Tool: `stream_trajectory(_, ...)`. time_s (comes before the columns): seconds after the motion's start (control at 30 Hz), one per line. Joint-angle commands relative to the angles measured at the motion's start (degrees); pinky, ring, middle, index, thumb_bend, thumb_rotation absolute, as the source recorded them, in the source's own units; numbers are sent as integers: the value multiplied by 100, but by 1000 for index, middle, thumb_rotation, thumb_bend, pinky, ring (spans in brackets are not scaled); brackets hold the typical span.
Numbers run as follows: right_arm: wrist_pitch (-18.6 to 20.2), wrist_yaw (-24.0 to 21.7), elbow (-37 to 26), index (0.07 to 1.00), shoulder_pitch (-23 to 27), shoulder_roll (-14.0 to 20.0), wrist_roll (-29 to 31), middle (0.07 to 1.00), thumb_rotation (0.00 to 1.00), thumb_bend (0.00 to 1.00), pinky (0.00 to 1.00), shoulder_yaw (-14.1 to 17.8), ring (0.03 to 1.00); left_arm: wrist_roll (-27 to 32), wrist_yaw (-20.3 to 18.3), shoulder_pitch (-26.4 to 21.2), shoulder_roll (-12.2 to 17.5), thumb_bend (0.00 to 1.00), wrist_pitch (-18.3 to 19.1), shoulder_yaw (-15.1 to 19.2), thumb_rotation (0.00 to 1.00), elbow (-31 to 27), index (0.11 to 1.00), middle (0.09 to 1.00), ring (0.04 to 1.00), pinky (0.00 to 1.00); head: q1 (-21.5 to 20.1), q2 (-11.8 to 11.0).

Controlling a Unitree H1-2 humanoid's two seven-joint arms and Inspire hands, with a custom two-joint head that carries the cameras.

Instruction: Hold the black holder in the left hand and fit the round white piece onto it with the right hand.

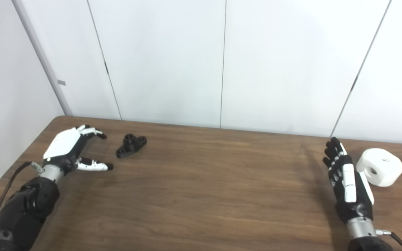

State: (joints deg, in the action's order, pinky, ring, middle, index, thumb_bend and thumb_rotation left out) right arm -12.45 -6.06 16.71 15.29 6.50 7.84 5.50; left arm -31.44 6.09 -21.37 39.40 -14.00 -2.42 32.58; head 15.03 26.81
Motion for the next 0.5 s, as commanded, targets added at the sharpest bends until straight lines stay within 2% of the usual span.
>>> stream_trajectory(0.0,-141,-91,266,968,-315,0,97,972,1000,371,990,15,988,36,87,-250,169,968,17,38,370,-59,747,878,973,1000,5,19)
stream_trajectory(0.13,-86,-114,136,973,-383,16,155,975,1000,353,994,50,993,-5,108,-292,129,959,-38,-53,382,13,726,869,964,1000,55,53)
stream_trajectory(0.47,84,-145,-90,972,-502,67,334,980,1000,385,1000,113,998,-131,147,-507,-87,932,35,-443,433,415,721,870,964,998,244,49)
